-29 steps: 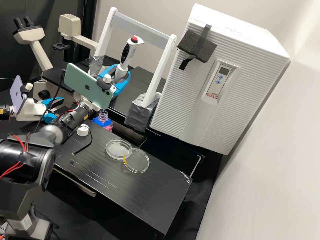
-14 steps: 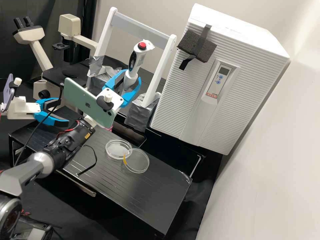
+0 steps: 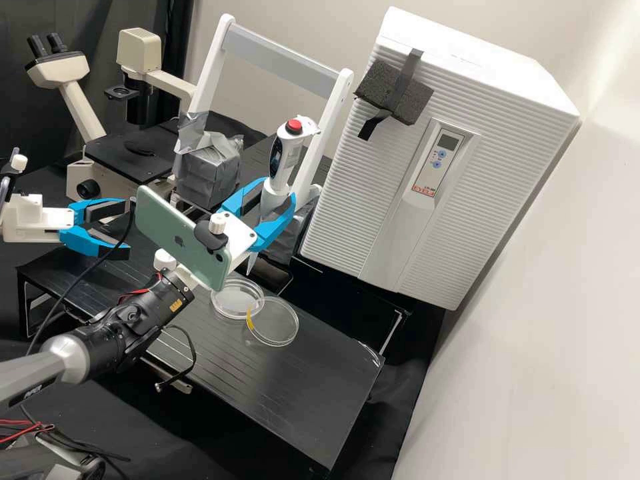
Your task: Use the pipette
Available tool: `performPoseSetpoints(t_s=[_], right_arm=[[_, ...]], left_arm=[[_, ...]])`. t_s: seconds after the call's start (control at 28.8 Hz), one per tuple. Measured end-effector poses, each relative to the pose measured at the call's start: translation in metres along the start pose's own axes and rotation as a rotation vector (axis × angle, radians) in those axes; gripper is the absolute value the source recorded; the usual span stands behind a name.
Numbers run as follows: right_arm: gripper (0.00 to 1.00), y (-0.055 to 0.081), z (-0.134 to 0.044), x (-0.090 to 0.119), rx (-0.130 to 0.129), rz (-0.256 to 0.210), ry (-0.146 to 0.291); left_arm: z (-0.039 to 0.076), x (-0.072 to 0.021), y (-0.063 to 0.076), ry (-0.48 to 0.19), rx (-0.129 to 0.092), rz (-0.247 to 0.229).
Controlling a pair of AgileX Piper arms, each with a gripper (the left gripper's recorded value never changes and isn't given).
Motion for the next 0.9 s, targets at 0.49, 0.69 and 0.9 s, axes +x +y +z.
performPoseSetpoints(t_s=[0.49, 0.69, 0.9], right_arm=[[0.0, -0.0089, 0.0011, -0.0048, -0.028, -0.077, 0.01], [0.0, -0.0078, 0.002, -0.0046, -0.033, -0.071, 0.006], [0.0, -0.0082, 0.0049, -0.0037, -0.043, -0.074, -0.007]], left_arm=[[0.0041, 0.0011, -0.0009, -0.015, 0.0, -0.003], [0.005, 0.0035, 0.002, -0.02, 0.002, 0.008], [0.0063, 0.005, 0.0031, -0.024, 0.001, 0.012]])
